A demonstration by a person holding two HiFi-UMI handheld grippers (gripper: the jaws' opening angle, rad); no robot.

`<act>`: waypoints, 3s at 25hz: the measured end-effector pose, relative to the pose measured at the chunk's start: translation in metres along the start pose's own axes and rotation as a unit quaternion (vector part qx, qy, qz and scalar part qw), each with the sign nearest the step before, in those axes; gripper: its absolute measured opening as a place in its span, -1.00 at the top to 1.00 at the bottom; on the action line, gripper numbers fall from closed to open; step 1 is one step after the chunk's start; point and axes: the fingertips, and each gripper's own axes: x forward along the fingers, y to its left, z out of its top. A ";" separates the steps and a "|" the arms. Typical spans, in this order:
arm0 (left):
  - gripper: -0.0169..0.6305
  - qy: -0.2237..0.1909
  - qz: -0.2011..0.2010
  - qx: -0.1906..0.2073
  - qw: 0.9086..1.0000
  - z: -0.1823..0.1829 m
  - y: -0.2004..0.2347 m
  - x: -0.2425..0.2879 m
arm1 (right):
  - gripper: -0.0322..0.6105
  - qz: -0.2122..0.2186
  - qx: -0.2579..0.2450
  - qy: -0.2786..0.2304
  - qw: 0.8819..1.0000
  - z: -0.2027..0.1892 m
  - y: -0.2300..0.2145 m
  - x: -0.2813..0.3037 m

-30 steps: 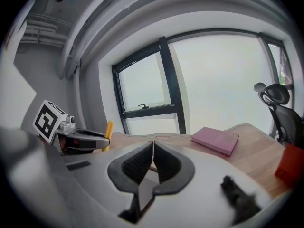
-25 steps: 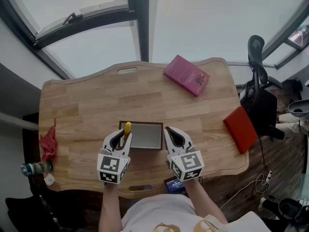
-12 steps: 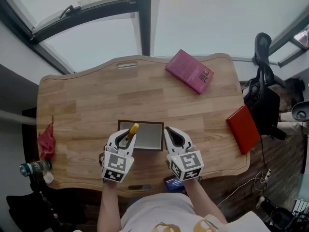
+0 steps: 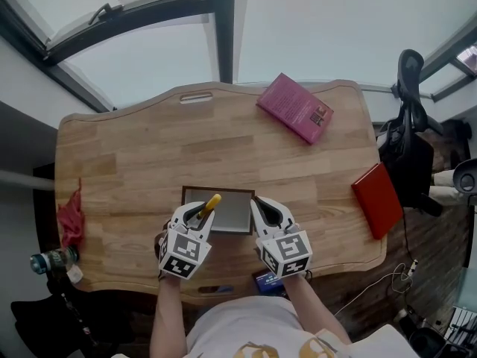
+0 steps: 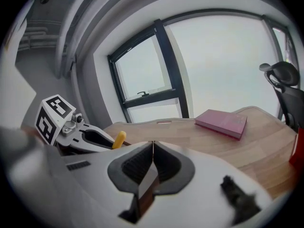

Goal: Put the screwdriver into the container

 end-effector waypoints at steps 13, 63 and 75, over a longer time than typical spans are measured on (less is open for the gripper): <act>0.70 0.045 -0.034 0.036 0.998 -0.006 -0.003 0.016 | 0.80 0.011 0.004 0.014 1.000 -0.005 0.001 0.010; 0.70 0.213 -0.154 0.106 0.959 -0.035 -0.040 0.066 | 0.80 0.031 0.026 0.029 0.999 -0.016 -0.021 0.026; 0.70 0.259 -0.161 0.102 0.947 -0.051 -0.043 0.078 | 0.80 0.038 0.028 0.022 0.999 -0.012 -0.023 0.027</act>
